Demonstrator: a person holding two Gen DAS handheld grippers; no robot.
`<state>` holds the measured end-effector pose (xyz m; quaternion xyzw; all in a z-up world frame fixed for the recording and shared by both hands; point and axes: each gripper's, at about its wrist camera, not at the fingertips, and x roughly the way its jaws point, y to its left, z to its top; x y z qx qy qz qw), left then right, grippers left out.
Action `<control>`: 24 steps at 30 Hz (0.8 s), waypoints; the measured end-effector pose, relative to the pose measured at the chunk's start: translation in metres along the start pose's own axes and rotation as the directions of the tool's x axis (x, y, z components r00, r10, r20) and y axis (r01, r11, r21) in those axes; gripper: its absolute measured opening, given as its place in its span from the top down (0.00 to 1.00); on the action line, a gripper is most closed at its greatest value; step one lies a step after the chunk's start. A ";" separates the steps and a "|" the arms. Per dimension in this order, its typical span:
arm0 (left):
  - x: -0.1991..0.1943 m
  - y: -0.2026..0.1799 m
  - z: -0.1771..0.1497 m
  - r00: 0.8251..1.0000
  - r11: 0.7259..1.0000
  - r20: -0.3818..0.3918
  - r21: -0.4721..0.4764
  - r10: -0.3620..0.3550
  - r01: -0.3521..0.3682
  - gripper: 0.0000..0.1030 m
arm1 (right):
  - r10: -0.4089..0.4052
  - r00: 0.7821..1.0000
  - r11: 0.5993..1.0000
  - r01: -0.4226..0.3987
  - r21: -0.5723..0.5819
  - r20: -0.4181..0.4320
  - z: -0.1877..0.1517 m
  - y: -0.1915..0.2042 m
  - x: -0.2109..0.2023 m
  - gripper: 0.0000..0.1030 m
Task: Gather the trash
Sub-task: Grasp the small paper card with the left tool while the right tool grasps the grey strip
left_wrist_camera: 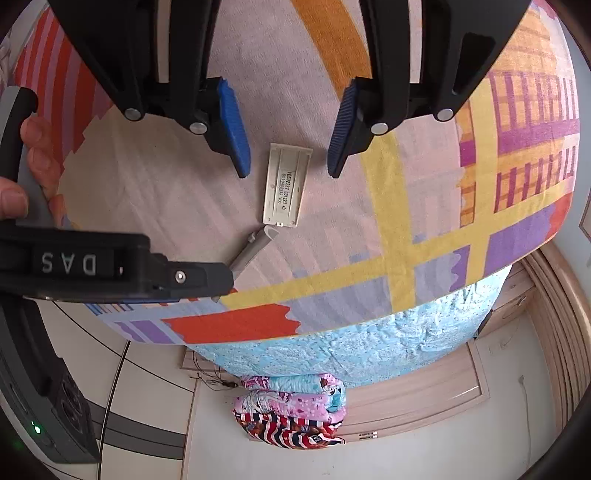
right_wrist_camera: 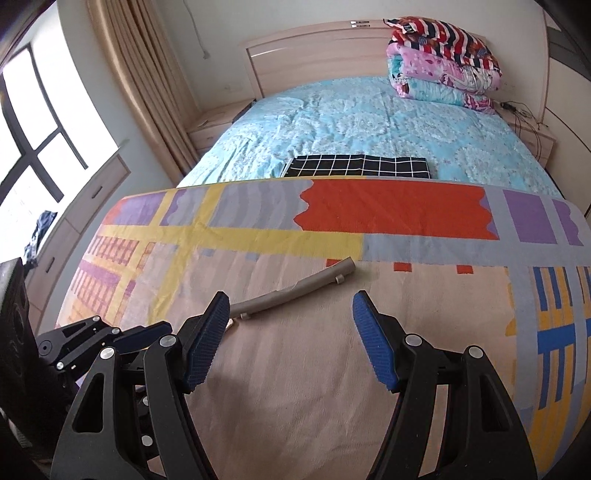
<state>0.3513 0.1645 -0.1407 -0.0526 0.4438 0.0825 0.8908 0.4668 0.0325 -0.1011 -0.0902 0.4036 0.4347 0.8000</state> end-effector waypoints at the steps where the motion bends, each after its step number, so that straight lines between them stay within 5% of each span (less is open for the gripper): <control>1: 0.000 0.000 0.000 1.000 1.000 0.008 0.006 0.006 -0.006 0.61 | -0.001 1.000 1.000 0.001 0.003 -0.002 0.001 -0.001 0.002 0.33; 6: 0.001 0.003 0.000 0.999 0.999 0.026 0.022 0.024 -0.025 0.77 | 0.009 1.000 1.000 -0.009 0.012 -0.014 0.003 0.000 0.010 0.34; 16: -0.028 0.020 -0.014 0.996 0.999 0.073 -0.003 0.049 -0.049 0.78 | -0.047 0.998 0.999 0.047 -0.002 -0.031 -0.001 0.019 0.025 0.34; 24: -0.047 0.031 -0.019 0.993 0.997 0.090 -0.022 0.073 -0.071 0.78 | -0.105 0.994 0.994 0.105 -0.026 -0.006 -0.005 0.029 0.024 0.54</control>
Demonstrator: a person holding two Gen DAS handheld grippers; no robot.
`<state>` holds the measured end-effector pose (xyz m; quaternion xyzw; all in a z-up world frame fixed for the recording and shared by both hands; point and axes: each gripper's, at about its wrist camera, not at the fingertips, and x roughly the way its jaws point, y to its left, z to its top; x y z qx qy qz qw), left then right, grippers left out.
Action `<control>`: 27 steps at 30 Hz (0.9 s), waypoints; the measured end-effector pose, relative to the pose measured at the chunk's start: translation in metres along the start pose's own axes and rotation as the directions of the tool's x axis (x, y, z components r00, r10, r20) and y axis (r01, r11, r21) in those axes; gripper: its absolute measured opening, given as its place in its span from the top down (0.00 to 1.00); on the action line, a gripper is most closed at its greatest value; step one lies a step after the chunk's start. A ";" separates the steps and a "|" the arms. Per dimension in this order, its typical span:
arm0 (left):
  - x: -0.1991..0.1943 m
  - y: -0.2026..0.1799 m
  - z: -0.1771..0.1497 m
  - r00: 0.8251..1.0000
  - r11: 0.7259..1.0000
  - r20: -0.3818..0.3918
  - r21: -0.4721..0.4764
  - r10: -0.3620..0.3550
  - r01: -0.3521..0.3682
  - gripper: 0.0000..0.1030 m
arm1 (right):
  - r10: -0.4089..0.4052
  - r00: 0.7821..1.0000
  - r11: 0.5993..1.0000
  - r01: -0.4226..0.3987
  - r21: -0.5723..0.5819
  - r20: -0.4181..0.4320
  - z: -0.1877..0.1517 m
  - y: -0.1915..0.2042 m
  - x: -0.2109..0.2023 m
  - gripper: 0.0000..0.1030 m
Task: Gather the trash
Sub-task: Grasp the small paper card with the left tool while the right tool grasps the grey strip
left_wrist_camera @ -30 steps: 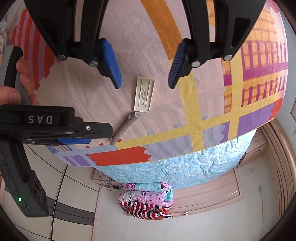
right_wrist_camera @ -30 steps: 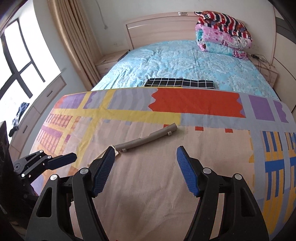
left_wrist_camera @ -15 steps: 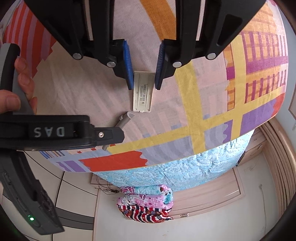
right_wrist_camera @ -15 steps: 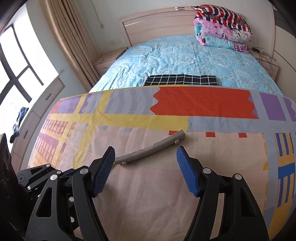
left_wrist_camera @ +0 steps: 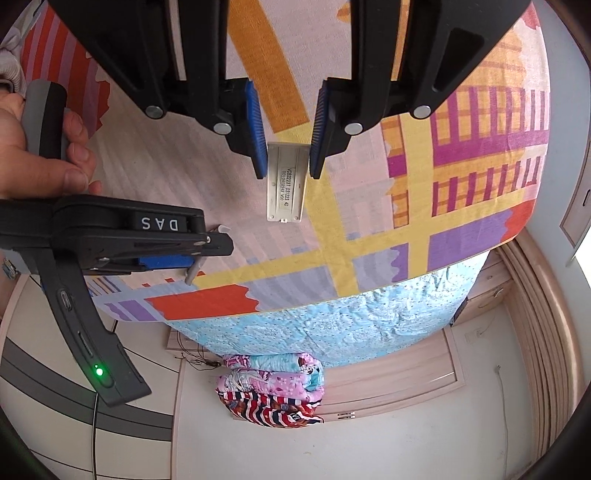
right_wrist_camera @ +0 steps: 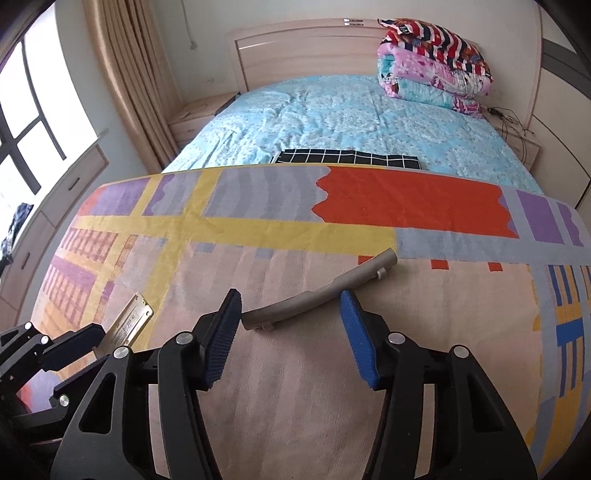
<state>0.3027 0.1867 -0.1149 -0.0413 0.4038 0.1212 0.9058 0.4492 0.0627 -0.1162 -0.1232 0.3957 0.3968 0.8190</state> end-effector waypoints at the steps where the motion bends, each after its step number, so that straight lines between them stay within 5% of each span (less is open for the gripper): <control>1: -0.002 0.000 0.000 1.000 1.000 0.002 0.000 0.001 -0.001 0.78 | 0.012 1.000 1.000 -0.012 0.001 -0.001 -0.001 0.001 -0.001 0.62; 7: -0.014 -0.002 -0.003 1.000 1.000 0.008 -0.006 0.004 -0.004 0.78 | 0.063 0.998 0.996 -0.063 0.063 0.000 -0.006 -0.006 -0.007 0.93; 10: -0.023 -0.002 -0.004 1.000 1.000 0.015 -0.009 0.008 -0.007 0.78 | 0.060 0.998 0.995 -0.060 0.078 0.002 -0.008 -0.011 -0.012 0.99; 22: -0.053 -0.013 -0.014 1.000 1.000 0.029 0.009 0.002 -0.002 0.78 | 0.084 0.996 0.996 -0.084 -0.001 0.024 -0.028 -0.015 -0.042 0.99; 25: -0.060 -0.014 -0.015 0.999 1.000 0.040 0.012 -0.003 0.002 0.78 | 0.083 0.996 0.995 -0.081 -0.049 0.042 -0.023 -0.011 -0.045 0.71; 27: -0.063 -0.013 -0.015 0.999 1.000 0.043 0.016 -0.002 0.001 0.78 | 0.094 0.995 0.992 -0.089 -0.088 0.044 -0.020 -0.009 -0.043 0.65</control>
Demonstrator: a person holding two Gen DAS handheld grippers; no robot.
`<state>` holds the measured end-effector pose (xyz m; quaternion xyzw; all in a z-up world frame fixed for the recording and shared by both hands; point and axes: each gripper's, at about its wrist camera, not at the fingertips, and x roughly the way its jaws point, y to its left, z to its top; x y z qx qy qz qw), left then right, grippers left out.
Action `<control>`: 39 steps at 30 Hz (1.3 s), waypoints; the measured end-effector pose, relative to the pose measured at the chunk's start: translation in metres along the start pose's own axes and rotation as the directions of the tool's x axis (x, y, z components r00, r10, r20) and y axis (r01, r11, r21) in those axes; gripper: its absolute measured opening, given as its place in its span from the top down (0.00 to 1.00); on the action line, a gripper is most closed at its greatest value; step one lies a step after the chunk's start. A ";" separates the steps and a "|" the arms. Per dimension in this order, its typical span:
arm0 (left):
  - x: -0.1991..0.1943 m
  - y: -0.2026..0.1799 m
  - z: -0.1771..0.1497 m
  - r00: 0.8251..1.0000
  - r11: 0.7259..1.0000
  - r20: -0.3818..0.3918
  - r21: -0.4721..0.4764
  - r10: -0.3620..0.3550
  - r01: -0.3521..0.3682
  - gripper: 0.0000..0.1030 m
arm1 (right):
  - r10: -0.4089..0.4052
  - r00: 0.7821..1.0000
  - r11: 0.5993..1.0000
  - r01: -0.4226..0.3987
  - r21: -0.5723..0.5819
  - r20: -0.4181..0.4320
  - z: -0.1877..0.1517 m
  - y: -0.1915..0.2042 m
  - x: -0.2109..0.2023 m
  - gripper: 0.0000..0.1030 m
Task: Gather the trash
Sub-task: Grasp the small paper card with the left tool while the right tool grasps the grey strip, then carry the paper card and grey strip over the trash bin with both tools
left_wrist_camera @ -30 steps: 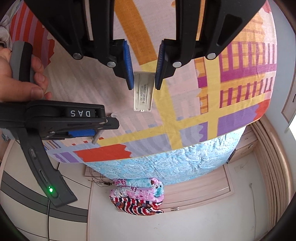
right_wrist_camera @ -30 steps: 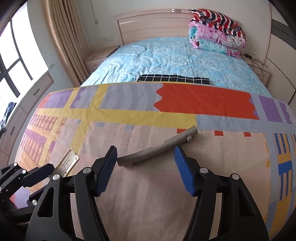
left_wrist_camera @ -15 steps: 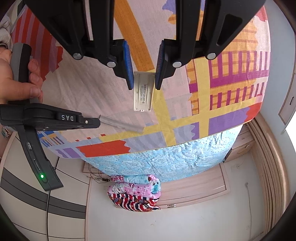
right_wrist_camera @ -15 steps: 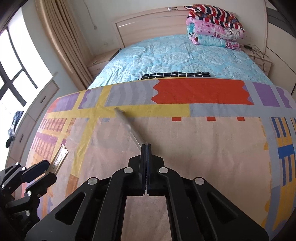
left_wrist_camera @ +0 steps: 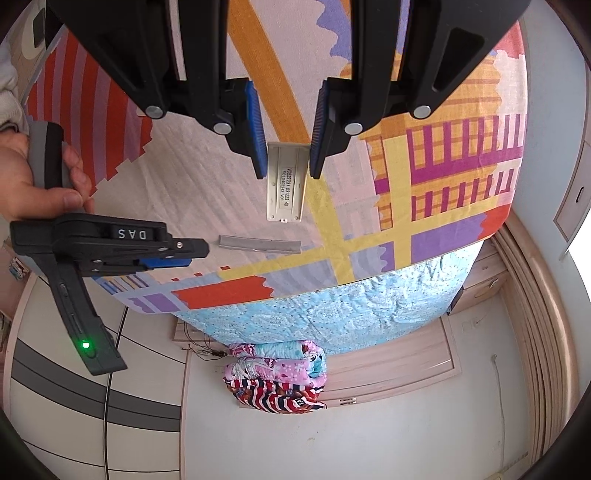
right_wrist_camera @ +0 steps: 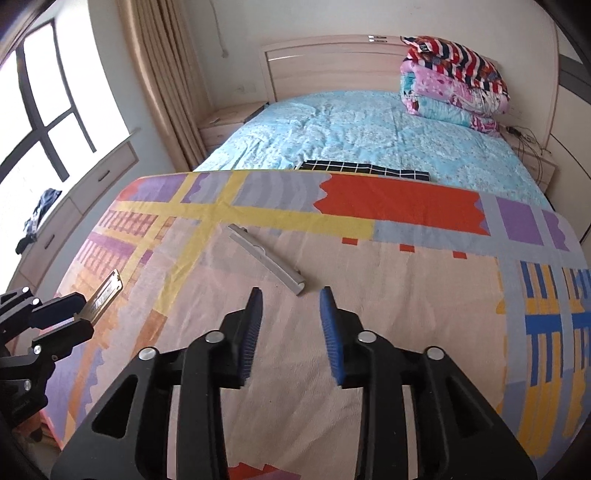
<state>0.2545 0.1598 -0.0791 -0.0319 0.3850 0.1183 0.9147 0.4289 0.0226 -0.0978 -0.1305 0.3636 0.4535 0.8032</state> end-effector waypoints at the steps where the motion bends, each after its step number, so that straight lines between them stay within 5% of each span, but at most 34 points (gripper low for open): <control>1: 0.000 0.001 0.000 1.000 1.000 0.000 0.000 -0.001 0.001 0.78 | -0.002 1.000 1.000 0.002 -0.013 -0.003 0.001 0.000 0.002 0.65; 9: 0.004 0.003 -0.003 1.000 1.000 -0.003 0.012 -0.012 0.012 0.78 | -0.008 0.999 0.984 0.000 -0.178 -0.044 0.012 0.006 0.035 0.65; 16: 0.010 0.003 -0.003 1.000 1.000 -0.007 0.012 -0.017 0.017 0.78 | 0.046 0.997 0.978 -0.057 -0.202 -0.059 0.017 -0.003 0.048 0.65; 20: 0.010 0.002 -0.004 1.000 1.000 -0.008 0.011 -0.019 0.019 0.78 | 0.041 0.998 0.974 -0.049 -0.220 -0.045 0.015 -0.004 0.046 0.87; 29: -0.006 -0.004 -0.007 1.000 1.000 0.011 0.018 -0.013 0.013 0.78 | 0.045 0.998 0.986 -0.049 -0.157 -0.034 -0.001 -0.011 0.022 0.88; 39: -0.048 -0.020 -0.022 0.999 1.000 0.047 0.023 -0.023 0.022 0.78 | 0.046 0.999 0.989 -0.043 -0.142 0.017 -0.032 0.005 -0.051 0.88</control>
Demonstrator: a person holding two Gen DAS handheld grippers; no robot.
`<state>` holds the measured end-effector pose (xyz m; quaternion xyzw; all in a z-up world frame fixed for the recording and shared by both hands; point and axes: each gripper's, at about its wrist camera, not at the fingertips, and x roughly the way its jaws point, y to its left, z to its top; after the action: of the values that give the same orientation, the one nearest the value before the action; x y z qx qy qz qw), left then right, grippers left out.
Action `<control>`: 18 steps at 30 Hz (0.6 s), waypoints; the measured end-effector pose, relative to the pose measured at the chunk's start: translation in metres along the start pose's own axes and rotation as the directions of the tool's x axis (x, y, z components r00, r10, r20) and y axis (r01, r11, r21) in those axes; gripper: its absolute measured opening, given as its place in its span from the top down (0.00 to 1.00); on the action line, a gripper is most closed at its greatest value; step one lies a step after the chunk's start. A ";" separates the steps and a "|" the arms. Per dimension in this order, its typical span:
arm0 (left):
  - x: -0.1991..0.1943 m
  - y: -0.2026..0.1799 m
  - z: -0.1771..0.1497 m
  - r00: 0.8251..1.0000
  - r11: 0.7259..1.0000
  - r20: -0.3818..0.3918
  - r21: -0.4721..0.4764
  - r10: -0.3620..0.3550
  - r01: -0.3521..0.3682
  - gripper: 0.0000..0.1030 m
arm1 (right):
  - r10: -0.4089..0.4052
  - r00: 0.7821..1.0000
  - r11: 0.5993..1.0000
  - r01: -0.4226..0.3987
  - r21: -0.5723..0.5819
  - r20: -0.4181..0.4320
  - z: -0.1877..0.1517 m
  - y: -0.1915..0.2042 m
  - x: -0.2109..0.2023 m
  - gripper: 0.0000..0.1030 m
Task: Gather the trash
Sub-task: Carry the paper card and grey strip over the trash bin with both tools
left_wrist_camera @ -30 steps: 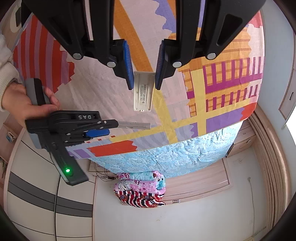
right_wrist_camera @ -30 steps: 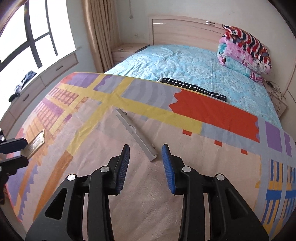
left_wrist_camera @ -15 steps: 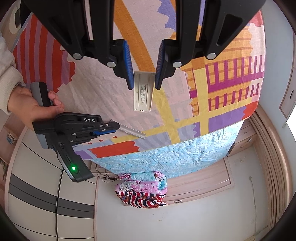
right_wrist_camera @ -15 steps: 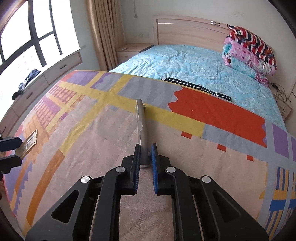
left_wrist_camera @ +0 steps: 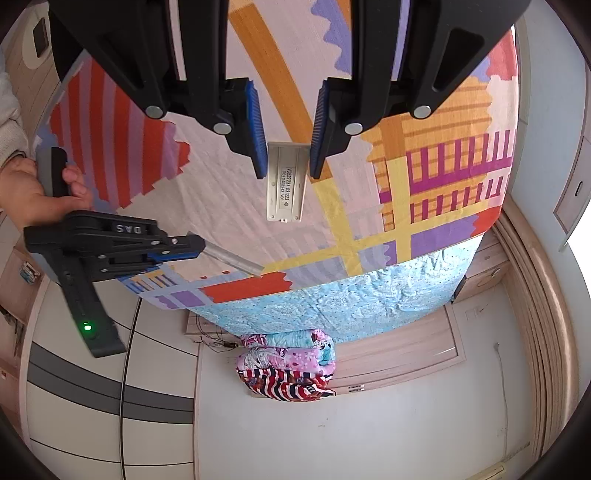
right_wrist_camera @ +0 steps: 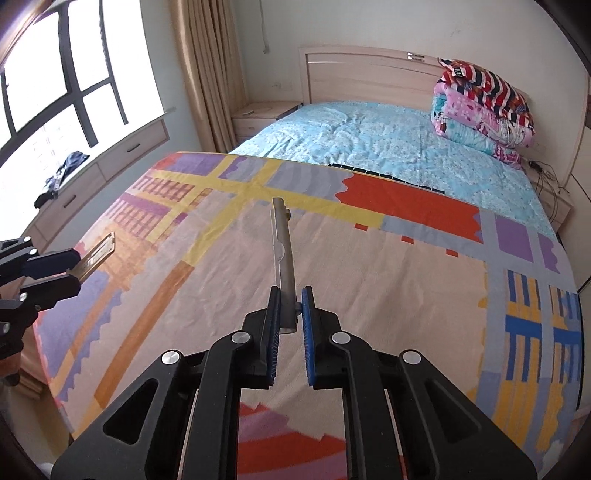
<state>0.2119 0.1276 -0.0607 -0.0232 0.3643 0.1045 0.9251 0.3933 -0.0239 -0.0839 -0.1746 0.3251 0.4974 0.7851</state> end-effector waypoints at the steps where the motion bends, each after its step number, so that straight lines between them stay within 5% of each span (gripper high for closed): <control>1: -0.005 -0.003 -0.001 1.000 1.000 0.004 0.003 -0.002 0.002 0.78 | 0.000 1.000 1.000 0.000 -0.002 0.006 -0.004 0.004 -0.009 0.88; 18: -0.080 -0.062 -0.060 0.998 0.998 0.051 0.057 -0.036 0.034 0.78 | 0.014 0.995 1.000 -0.011 -0.026 0.103 -0.077 0.062 -0.133 0.88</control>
<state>0.1277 0.0454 -0.0527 -0.0010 0.3423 0.0787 0.9363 0.2724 -0.1312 -0.0456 -0.1566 0.2789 0.5146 0.7955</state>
